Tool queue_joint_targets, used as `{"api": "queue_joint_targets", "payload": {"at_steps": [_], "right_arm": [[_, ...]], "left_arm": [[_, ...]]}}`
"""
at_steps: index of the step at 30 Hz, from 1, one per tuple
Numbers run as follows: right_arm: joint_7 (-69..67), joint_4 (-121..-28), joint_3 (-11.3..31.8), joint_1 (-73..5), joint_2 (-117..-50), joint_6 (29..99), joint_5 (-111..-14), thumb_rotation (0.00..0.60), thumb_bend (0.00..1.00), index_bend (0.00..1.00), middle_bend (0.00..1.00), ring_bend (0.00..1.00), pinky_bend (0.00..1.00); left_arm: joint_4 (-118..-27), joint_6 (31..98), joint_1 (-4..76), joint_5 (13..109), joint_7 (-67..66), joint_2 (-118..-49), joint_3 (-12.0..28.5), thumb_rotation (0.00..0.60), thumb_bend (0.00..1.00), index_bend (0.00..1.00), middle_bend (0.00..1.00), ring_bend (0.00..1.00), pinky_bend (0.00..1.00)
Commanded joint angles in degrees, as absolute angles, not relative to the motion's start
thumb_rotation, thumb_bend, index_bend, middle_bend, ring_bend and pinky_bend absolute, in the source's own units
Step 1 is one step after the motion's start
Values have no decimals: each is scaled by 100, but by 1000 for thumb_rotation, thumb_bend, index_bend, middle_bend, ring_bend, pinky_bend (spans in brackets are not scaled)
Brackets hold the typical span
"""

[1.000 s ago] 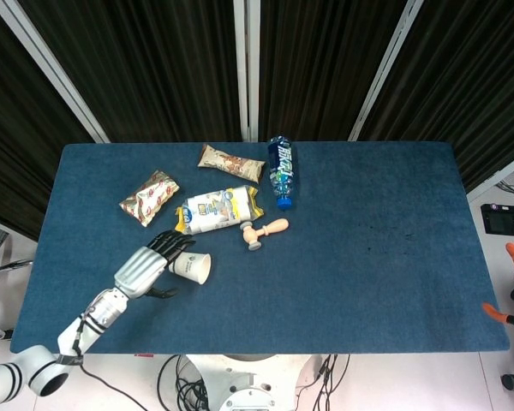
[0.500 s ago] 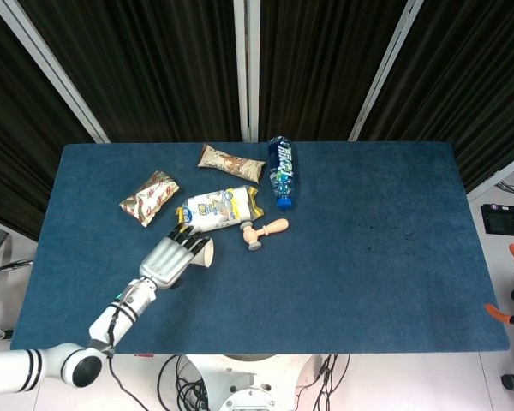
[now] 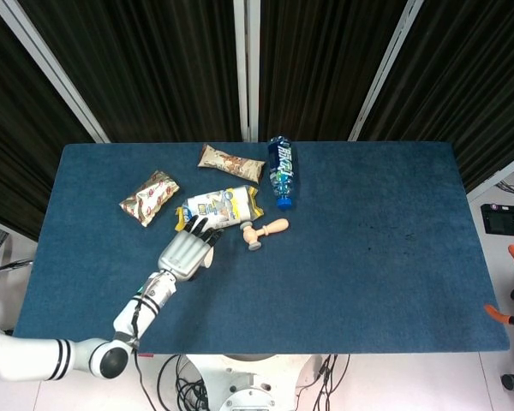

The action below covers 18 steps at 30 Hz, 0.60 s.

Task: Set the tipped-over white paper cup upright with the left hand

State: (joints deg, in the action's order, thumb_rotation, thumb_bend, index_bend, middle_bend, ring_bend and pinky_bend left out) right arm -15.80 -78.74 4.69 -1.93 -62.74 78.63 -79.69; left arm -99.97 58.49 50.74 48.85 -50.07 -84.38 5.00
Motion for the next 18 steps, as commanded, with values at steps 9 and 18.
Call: {"api": "queue_joint_targets", "payload": {"at_steps": [9,18], "right_arm": [[-1578,-7858,465,-206,-6275,7803,-7944,600,38,0,0,0,0],[-1590,-7852,450,-206,-6261,7744,-7918,600,39,0,0,0,0]], "left_arm": [[-9827,5802,5207,4728,-4917,-8531,456,600,187,134,222,0,0],[-9709,5896,5254,4729,-4925,-8605,384,600,191,279,332,3,3]]}}
